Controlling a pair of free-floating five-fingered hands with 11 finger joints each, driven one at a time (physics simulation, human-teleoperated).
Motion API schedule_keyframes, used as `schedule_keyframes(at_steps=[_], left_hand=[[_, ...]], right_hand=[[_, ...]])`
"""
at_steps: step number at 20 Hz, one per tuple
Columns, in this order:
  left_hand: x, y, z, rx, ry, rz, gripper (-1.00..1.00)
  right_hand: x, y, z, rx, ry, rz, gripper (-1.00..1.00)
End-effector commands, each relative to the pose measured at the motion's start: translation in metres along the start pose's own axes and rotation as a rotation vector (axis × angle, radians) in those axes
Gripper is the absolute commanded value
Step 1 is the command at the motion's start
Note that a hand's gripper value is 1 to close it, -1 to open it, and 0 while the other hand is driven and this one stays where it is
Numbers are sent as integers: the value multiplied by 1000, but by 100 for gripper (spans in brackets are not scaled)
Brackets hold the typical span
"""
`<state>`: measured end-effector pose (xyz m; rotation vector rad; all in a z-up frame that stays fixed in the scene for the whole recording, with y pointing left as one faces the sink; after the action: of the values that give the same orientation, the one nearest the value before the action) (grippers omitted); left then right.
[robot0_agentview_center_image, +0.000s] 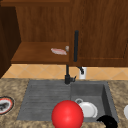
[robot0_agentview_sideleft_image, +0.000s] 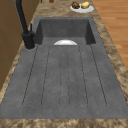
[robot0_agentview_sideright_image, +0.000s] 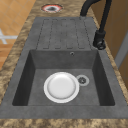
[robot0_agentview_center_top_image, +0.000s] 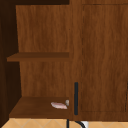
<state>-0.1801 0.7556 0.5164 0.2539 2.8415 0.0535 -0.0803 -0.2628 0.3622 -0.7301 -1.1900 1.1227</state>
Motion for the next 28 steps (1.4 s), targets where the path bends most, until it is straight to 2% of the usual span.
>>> schedule_keyframes(at_steps=[1,3,8,14,17,20,23,28], left_hand=[[14,-4,12,-72,12,96,-100],[20,-7,20,-77,12,114,-100],[28,-14,43,-95,-17,150,-100],[50,-28,83,-53,-16,159,-100],[59,-36,104,-45,-13,179,-100],[63,-42,126,-49,-11,227,-100],[69,-49,145,-56,-6,260,-100],[74,-66,173,-78,-5,277,-100]], right_hand=[[0,0,0,0,0,0,0],[0,0,0,0,0,0,0],[0,0,0,0,0,0,0],[0,0,0,0,0,0,0],[0,0,0,0,0,0,0],[0,0,0,0,0,0,0],[0,0,0,0,0,0,0],[0,0,0,0,0,0,0]])
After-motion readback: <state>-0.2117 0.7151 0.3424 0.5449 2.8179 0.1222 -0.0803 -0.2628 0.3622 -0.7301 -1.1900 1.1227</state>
